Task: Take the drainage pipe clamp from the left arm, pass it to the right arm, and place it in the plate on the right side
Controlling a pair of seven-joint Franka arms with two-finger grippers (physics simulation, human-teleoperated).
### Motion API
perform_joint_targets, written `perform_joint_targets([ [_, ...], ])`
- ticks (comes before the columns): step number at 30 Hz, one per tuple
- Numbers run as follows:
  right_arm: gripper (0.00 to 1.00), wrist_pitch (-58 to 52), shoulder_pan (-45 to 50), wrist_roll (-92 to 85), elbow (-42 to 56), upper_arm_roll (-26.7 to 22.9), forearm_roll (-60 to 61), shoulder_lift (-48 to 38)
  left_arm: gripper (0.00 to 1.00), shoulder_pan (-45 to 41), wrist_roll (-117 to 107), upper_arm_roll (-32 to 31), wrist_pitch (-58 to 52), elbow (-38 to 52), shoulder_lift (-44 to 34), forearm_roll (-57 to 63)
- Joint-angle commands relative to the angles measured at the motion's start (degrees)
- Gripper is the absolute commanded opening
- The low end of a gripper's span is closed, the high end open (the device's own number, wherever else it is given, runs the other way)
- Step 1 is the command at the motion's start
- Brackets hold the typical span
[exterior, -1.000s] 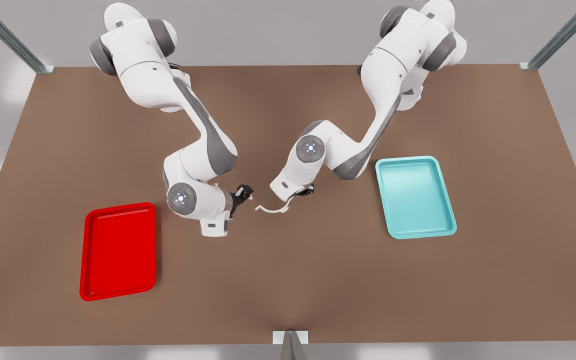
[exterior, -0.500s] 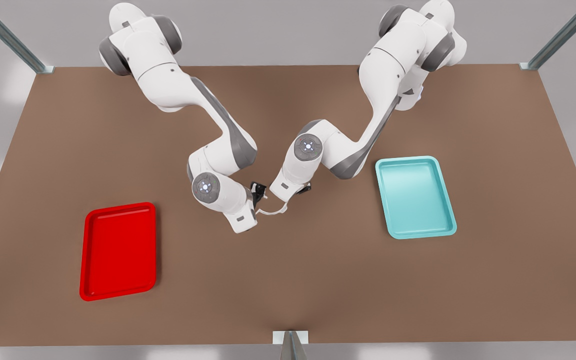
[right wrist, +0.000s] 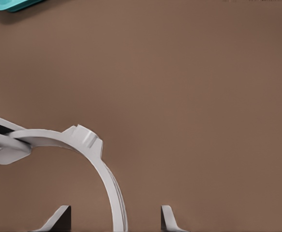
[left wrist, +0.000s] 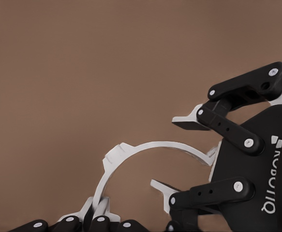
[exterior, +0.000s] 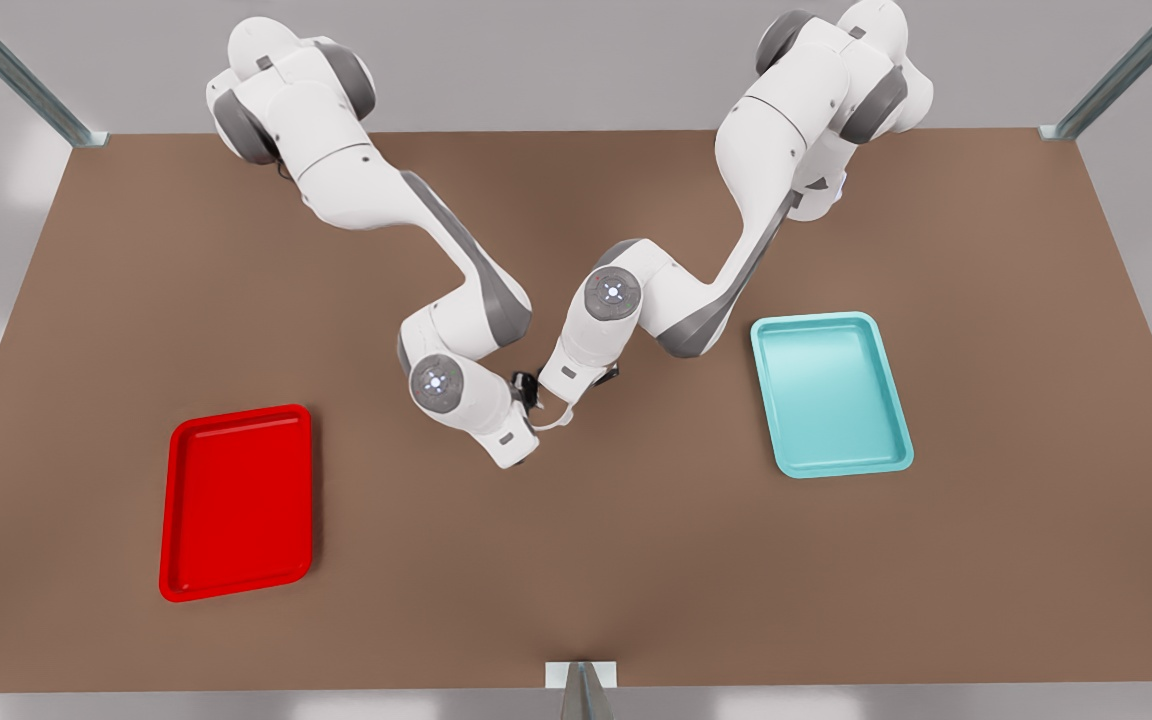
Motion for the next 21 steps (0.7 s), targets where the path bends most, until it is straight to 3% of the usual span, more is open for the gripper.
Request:
perform_joint_targets([
  [1, 0.34, 0.7, 0.3, -7.6, 0.4, 0.0, 0.0, 0.4, 0.21, -0.1, -2.8, 0.0, 0.1, 0.1, 0.0, -0.1],
  [2, 0.24, 0.7, 0.6, -7.4, 1.0, 0.0, 0.0, 0.6, 0.21, -0.3, -3.0, 0.0, 0.1, 0.1, 0.0, -0.1],
  [4, 0.21, 1.1, 0.6, -7.1, 1.2, 0.0, 0.2, 0.6, 0.21, -0.4, -3.4, 0.0, 0.4, 0.4, 0.3, -0.1],
  [6, 0.21, 1.1, 0.6, -7.2, 1.2, 0.0, 0.5, 0.6, 1.0, -0.4, -3.3, 0.0, 0.4, 0.4, 0.2, 0.0],
  [21, 0.21, 2.6, 0.5, -7.2, 1.5, -0.1, 0.3, 2.7, 1.0, 0.6, -3.0, 0.1, -0.5, 0.5, -0.3, -0.2],
])
